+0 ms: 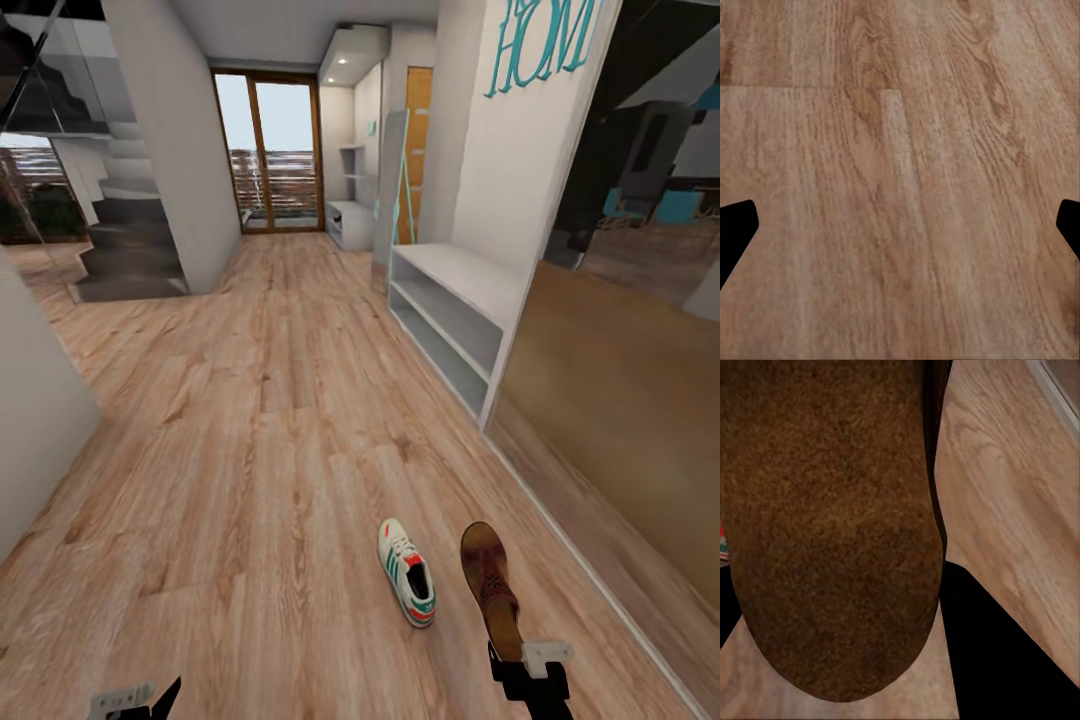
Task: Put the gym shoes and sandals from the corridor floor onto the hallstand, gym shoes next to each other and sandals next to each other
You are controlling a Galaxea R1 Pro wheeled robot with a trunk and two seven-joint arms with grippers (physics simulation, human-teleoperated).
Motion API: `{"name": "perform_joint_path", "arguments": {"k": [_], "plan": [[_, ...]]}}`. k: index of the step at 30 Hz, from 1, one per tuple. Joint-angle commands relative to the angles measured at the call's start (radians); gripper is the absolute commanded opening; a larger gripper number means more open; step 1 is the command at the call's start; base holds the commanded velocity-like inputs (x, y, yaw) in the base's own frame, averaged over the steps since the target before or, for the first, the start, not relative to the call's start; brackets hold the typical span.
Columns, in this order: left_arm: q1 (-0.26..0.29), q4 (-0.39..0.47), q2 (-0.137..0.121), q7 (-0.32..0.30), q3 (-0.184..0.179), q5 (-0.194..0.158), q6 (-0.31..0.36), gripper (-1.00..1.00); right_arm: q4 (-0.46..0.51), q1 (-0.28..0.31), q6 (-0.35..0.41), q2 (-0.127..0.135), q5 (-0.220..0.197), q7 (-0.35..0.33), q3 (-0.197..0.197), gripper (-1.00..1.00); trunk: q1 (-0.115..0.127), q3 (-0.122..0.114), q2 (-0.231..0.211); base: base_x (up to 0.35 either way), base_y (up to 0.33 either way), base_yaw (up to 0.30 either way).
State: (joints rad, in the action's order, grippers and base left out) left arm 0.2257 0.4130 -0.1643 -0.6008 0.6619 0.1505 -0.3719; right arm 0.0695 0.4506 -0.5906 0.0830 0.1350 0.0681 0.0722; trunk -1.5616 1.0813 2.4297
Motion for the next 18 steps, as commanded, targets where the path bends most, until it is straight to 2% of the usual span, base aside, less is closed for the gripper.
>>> {"name": "perform_joint_path", "arguments": {"k": [1, 18], "plan": [[0.001, 0.0, 0.0, -0.005, 0.008, 0.011, -0.005, 1.0, 0.0, 0.0, -0.002, 0.0, 0.008, 0.002, 0.008, -1.0, 0.0, 0.0, 0.0, 0.143, -0.243, 0.231], [0.001, 0.0, 0.001, -0.005, 0.008, 0.011, -0.005, 1.0, 0.0, 0.0, -0.002, 0.0, 0.008, 0.002, 0.008, -1.0, 0.0, -0.016, 0.0, 0.143, -0.244, 0.231]]}}
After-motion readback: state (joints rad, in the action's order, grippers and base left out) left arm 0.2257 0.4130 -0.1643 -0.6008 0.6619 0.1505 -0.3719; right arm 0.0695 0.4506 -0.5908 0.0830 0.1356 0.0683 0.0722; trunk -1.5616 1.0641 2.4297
